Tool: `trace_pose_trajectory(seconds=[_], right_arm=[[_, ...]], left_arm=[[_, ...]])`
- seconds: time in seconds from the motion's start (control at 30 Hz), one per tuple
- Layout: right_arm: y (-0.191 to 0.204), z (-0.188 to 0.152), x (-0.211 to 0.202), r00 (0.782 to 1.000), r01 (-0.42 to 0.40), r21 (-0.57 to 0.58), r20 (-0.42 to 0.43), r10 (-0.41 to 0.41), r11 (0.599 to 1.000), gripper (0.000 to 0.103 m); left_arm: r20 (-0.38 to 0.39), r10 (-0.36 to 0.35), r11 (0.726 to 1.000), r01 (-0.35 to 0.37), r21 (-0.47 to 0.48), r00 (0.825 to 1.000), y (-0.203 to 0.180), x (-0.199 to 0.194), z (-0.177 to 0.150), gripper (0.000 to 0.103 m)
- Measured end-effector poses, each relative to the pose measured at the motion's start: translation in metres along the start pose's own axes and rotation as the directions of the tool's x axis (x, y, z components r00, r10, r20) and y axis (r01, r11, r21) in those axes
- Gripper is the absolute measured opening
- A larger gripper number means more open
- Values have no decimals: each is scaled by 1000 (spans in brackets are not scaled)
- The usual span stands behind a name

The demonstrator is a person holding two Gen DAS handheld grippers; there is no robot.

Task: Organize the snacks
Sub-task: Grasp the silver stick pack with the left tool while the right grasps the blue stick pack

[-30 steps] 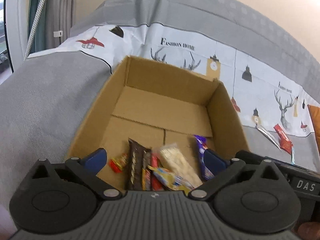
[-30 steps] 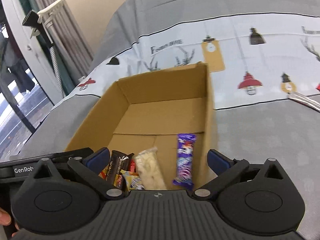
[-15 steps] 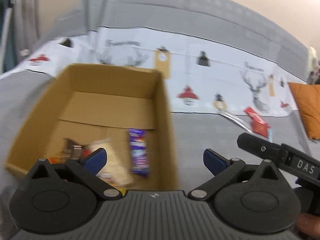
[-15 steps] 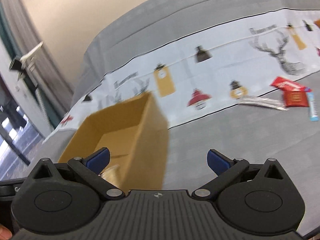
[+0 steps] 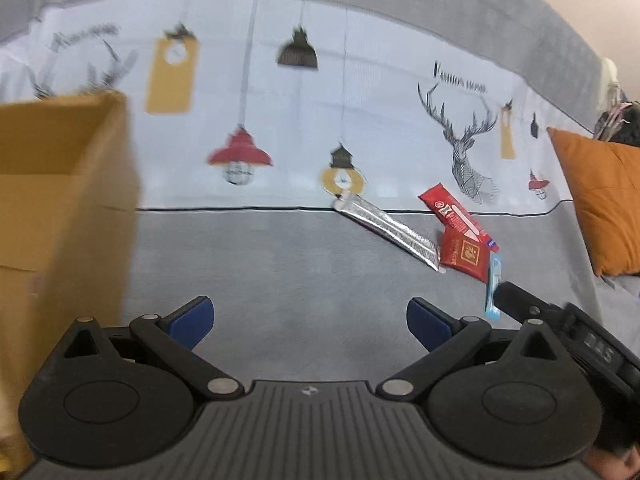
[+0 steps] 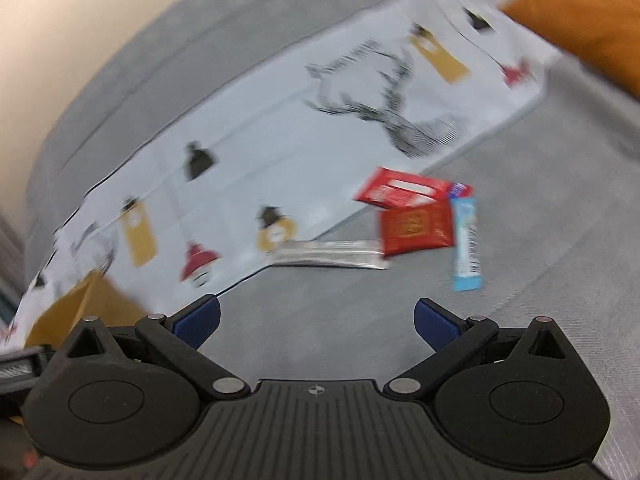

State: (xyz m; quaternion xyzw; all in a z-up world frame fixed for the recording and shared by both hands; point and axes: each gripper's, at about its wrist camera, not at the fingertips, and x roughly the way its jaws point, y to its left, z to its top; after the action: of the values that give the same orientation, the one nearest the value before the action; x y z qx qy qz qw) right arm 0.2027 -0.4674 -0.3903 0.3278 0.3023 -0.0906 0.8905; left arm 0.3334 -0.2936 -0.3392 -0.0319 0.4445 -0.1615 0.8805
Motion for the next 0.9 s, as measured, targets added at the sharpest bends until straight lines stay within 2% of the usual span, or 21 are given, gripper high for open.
trace_pose_trajectory(seconds=[0.1,0.2,0.27,0.33,0.43,0.5,0.53,0.6,0.67,0.73,0.83,0.9], right_arm=[[-13,15,16,997,72,-50,-3,-72,996,96],[-33,30,31,996,85,-56,-24,-86,995,85],[-43,35,42,997,69,-59,-38,-72,996,66],[-53,37,55,994,80,-54,-69,-83,995,60],[-60,38,65,987,114,-101,-99,-124,988,57],[-63,41,66,984,144,-155,-84,-158,977,56],[-65,42,68,981,164,-173,-78,-179,971,56],[-75,43,77,973,178,-176,-117,-200,968,53],[-78,41,81,973,174,-178,-120,-197,969,52],[-71,39,84,969,189,-219,-116,-217,957,54],[-55,30,91,959,208,-346,-111,-260,915,62],[-48,26,91,954,216,-387,-112,-279,896,59]], left_arm=[[-28,-28,998,26,-54,999,-13,44,15,103],[-57,-50,995,45,-88,997,-27,86,33,103],[-67,-56,994,49,-98,996,-35,113,44,102],[-80,-77,991,68,-116,994,-42,140,53,100],[-99,-102,986,87,-139,990,-54,174,63,96],[-51,-72,994,67,-85,996,-66,186,71,96],[-51,-62,996,59,-62,997,-70,191,74,96],[-36,-9,1000,10,27,999,-82,195,75,84],[-14,53,984,-50,169,999,-93,194,69,62],[-17,13,975,-9,222,1000,-92,188,62,48],[-59,-21,971,34,238,998,-82,177,53,35],[-82,-26,967,46,249,996,-75,168,48,30]])
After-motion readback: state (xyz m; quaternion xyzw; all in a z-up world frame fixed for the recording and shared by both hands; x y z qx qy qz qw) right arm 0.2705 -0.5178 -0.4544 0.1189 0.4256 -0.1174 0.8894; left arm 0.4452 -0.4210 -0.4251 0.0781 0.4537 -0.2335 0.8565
